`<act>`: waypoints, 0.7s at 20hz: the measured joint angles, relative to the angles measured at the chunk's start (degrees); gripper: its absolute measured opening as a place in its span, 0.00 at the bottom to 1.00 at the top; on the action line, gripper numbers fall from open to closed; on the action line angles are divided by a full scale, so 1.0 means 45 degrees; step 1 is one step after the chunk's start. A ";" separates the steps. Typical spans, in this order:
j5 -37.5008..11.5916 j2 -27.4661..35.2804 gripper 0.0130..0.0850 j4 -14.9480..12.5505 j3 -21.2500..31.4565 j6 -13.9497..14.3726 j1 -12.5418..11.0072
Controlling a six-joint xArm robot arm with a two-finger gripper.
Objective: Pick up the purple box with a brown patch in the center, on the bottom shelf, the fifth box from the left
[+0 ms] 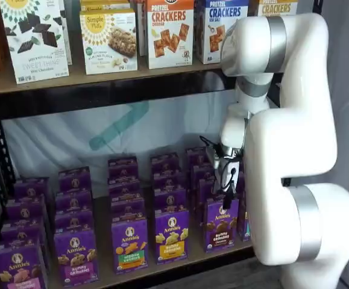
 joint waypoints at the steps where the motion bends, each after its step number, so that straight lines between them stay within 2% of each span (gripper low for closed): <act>1: 0.0147 0.0012 1.00 0.0163 -0.0074 -0.0121 0.0012; 3: 0.0542 0.0060 1.00 0.0606 -0.0327 -0.0362 0.0139; 7: 0.0479 0.0136 1.00 0.0852 -0.0522 -0.0301 0.0401; 14: 0.0056 0.0595 1.00 0.0022 -0.0917 0.0467 0.0454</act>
